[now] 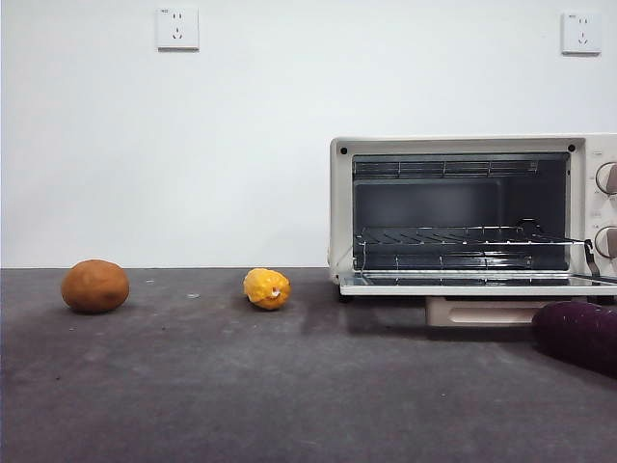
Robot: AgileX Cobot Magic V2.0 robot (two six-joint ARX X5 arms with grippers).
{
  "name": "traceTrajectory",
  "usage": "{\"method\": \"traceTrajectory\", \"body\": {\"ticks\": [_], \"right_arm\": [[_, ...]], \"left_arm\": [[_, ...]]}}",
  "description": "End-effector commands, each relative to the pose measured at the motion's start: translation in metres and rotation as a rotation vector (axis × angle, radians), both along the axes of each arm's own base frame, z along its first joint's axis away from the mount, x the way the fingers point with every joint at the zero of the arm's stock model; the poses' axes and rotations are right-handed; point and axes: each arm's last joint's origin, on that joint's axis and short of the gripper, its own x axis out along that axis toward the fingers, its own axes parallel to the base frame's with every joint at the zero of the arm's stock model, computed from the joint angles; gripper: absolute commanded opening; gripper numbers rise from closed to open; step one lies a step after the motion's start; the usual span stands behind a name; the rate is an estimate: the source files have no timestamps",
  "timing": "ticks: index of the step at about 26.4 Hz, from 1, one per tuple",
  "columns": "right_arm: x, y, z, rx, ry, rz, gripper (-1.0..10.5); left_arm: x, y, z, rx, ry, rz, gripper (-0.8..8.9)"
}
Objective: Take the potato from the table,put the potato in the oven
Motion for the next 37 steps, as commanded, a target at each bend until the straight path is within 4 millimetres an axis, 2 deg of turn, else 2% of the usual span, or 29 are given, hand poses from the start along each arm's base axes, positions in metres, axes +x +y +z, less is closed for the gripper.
{"method": "traceTrajectory", "body": {"ticks": [1, 6, 14, 19, 23, 28, 33, 37], "right_arm": [[0.019, 0.002, 0.007, 0.049, 0.000, 0.088, 0.0], [0.050, 0.003, 0.016, 0.135, 0.010, 0.152, -0.1], [0.081, 0.005, 0.030, 0.269, -0.033, 0.238, -0.1], [0.103, 0.008, 0.038, 0.353, -0.044, 0.308, -0.1], [0.125, 0.018, 0.042, 0.390, -0.043, 0.383, -0.1], [0.155, 0.052, 0.038, 0.399, 0.028, 0.467, -0.1], [0.182, 0.118, 0.033, 0.308, 0.098, 0.566, -0.1], [0.203, 0.171, 0.034, 0.189, 0.134, 0.604, -0.1]], "left_arm": [[-0.021, 0.022, 0.013, 0.046, -0.035, 0.022, -0.08], [-0.050, 0.050, 0.033, 0.034, -0.083, 0.059, -0.08], [-0.096, 0.089, 0.056, -0.073, -0.150, 0.075, -0.08], [-0.122, 0.112, 0.045, -0.088, -0.123, 0.098, -0.08], [-0.134, 0.126, 0.023, -0.049, -0.090, 0.144, -0.08], [-0.148, 0.139, -0.011, -0.023, -0.009, 0.187, -0.08], [-0.164, 0.154, -0.039, -0.016, 0.033, 0.222, -0.08], [-0.178, 0.169, -0.052, -0.025, 0.013, 0.247, -0.08]]}}
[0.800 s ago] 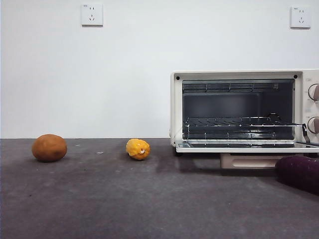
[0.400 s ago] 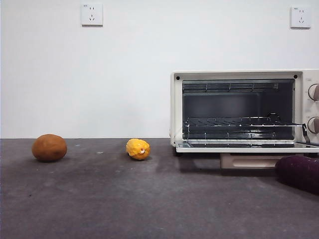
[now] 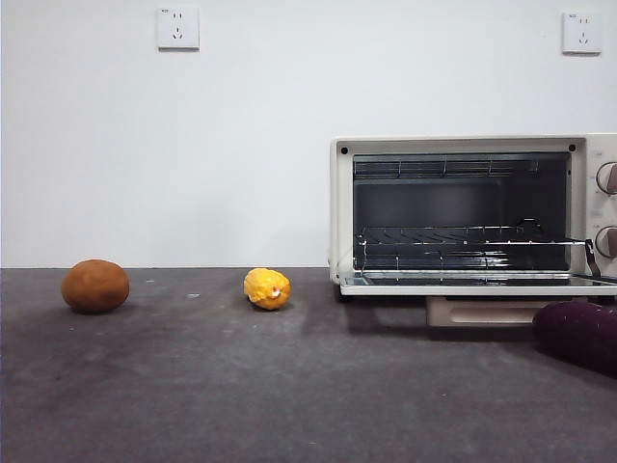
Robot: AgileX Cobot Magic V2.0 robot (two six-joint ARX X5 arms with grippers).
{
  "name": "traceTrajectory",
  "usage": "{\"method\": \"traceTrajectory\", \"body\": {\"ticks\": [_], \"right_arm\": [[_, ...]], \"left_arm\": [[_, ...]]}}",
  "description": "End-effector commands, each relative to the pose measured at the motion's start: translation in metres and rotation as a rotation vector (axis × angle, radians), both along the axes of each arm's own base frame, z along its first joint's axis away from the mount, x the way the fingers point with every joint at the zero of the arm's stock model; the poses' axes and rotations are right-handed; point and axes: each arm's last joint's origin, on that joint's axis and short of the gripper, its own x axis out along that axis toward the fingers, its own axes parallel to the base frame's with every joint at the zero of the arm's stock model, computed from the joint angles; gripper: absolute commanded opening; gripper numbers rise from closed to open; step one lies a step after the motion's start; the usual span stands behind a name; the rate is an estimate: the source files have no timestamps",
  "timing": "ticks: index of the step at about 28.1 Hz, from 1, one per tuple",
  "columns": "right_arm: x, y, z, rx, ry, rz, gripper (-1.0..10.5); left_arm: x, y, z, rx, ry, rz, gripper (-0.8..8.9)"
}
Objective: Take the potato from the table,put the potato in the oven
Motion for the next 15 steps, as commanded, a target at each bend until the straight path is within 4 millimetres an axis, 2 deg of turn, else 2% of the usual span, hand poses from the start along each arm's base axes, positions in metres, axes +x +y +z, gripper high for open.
{"method": "traceTrajectory", "body": {"ticks": [1, 5, 9, 12, 15], "right_arm": [[0.016, 0.037, 0.002, -0.097, -0.040, 0.038, -0.1], [0.036, 0.084, 0.003, -0.199, -0.042, 0.127, -0.1], [0.060, 0.131, 0.007, -0.335, -0.091, 0.106, -0.1], [0.074, 0.151, 0.008, -0.361, -0.158, 0.059, -0.1], [0.093, 0.172, -0.008, -0.356, -0.171, 0.043, -0.1]], "left_arm": [[-0.011, 0.012, -0.007, -0.015, -0.029, 0.044, -0.08], [-0.027, 0.028, -0.014, -0.037, -0.077, 0.084, -0.08], [-0.046, 0.048, -0.026, -0.074, -0.132, 0.117, -0.08], [-0.054, 0.056, -0.041, -0.069, -0.152, 0.121, -0.08], [-0.060, 0.062, -0.059, -0.048, -0.170, 0.118, -0.08]]}}
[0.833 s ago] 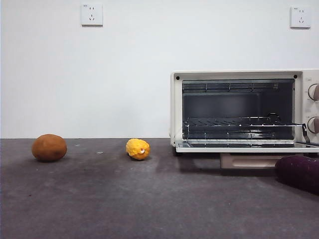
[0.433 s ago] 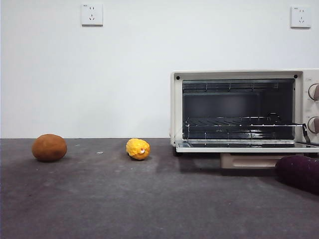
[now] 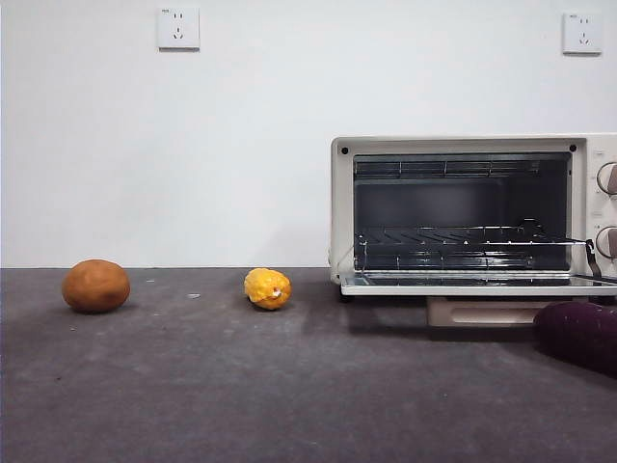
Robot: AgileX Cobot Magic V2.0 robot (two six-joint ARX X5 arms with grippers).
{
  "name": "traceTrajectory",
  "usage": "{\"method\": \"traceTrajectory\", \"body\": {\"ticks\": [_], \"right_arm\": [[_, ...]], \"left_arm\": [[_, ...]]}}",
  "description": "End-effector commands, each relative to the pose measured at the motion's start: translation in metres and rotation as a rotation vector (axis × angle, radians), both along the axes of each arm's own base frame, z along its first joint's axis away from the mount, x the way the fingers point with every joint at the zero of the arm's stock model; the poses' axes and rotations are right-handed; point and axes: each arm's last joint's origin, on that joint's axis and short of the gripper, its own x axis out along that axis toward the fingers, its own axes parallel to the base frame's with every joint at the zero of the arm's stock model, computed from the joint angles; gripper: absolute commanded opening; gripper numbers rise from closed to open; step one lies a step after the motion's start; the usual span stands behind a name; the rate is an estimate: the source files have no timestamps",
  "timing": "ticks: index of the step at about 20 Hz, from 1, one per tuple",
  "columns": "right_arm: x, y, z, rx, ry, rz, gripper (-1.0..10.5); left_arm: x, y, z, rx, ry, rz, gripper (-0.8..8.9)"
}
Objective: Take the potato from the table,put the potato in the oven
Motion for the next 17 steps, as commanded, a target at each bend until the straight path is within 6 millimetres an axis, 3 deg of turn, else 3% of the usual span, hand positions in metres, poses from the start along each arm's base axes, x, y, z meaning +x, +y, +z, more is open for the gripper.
{"method": "traceTrajectory", "body": {"ticks": [1, 4, 10, 15, 17], "right_arm": [[0.017, 0.019, -0.025, -0.046, 0.000, -0.014, -0.1], [0.037, 0.042, -0.054, -0.078, -0.052, -0.005, -0.1], [0.075, 0.088, -0.109, -0.054, -0.221, -0.036, 0.1], [0.093, 0.110, -0.152, -0.049, -0.251, -0.033, 0.2], [0.098, 0.115, -0.168, -0.053, -0.244, -0.034, 2.0]], "left_arm": [[-0.002, 0.003, -0.012, 0.015, -0.012, 0.004, -0.08], [-0.004, 0.004, -0.024, 0.019, -0.004, 0.007, -0.08], [-0.003, 0.006, -0.026, 0.046, -0.024, 0.053, -0.04], [-0.003, 0.006, -0.026, 0.073, -0.042, 0.055, -0.04], [-0.001, 0.009, -0.025, 0.120, -0.081, 0.137, -0.04]]}}
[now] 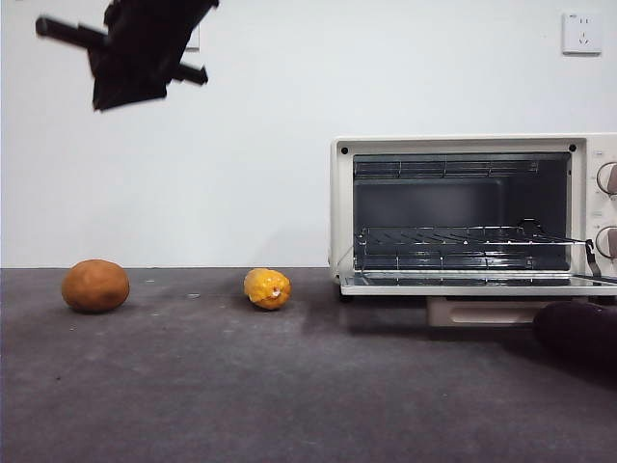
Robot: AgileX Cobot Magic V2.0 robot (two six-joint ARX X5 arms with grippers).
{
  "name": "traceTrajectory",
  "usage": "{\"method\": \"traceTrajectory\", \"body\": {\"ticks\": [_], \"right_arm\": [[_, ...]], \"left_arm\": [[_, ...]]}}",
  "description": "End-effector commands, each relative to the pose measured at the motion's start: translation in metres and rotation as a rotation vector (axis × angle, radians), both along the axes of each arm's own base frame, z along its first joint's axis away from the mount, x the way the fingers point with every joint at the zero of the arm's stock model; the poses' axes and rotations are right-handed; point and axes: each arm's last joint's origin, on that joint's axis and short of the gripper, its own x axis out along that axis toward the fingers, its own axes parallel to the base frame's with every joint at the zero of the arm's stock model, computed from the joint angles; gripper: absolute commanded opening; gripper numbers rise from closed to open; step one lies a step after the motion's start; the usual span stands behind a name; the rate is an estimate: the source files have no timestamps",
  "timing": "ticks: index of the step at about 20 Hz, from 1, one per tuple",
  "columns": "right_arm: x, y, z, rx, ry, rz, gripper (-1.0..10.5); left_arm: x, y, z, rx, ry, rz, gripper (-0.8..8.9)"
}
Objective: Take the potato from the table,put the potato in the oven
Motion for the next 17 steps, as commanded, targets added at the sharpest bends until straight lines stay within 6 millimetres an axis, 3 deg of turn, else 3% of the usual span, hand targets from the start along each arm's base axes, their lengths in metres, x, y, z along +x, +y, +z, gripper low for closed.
{"method": "traceTrajectory", "body": {"ticks": [1, 4, 7, 10, 17], "right_arm": [[0.005, 0.008, -0.022, -0.016, 0.008, 0.001, 2.9], [0.010, 0.015, -0.039, -0.020, 0.005, 0.000, 4.3], [0.014, 0.019, -0.055, -0.029, 0.020, 0.001, 6.4], [0.014, 0.021, -0.066, -0.044, 0.035, 0.003, 6.4], [0.019, 0.026, -0.097, -0.046, 0.120, -0.027, 6.4]], "left_arm": [[0.002, 0.005, 0.000, 0.076, -0.074, 0.135, -0.04], [0.003, 0.012, 0.003, 0.213, -0.180, 0.350, -0.05], [0.003, 0.012, 0.003, 0.262, -0.187, 0.315, -0.06], [0.003, 0.009, 0.001, 0.230, -0.153, 0.211, -0.09], [0.003, 0.009, 0.001, 0.234, -0.156, 0.213, -0.09]]}}
